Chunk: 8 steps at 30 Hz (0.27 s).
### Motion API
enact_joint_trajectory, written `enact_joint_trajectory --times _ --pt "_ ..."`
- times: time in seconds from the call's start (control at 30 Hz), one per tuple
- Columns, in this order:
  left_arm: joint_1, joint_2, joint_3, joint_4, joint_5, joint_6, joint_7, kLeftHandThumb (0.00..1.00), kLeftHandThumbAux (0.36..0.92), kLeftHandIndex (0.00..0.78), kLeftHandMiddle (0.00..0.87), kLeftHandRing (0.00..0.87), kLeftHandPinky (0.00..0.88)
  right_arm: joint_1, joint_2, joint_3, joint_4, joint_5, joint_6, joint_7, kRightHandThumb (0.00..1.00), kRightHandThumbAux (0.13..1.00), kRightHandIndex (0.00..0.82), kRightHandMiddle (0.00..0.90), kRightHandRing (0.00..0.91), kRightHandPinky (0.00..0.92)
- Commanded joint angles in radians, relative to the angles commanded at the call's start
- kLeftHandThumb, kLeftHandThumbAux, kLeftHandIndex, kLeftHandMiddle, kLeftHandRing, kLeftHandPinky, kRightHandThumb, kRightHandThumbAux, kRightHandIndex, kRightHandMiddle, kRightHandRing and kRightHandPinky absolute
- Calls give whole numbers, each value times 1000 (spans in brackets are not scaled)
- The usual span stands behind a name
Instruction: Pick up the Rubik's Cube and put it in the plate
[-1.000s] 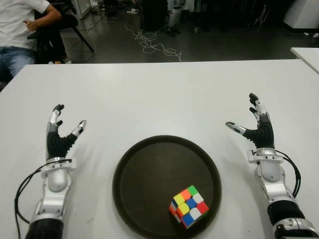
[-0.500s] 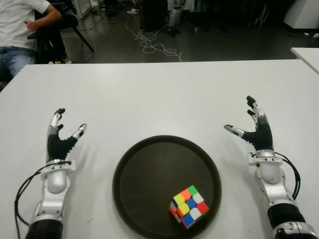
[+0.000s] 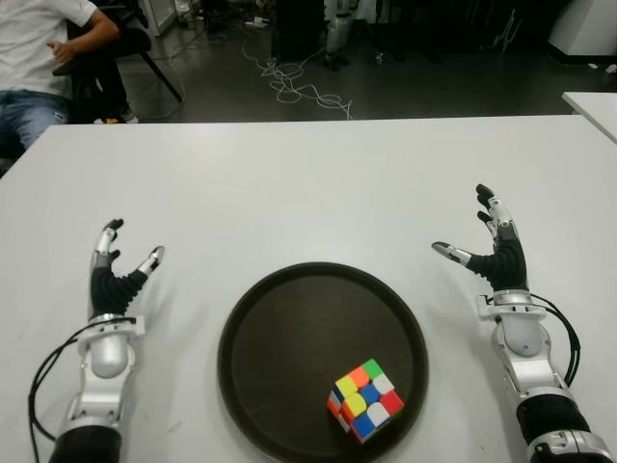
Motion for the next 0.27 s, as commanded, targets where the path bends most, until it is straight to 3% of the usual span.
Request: enact_joint_trajectory --times 0.27 --pt "-15 -2 5 34 8 -2 21 0 637 0 0 0 45 -5 1 -3 4 -1 19 -10 0 795 0 0 0 0"
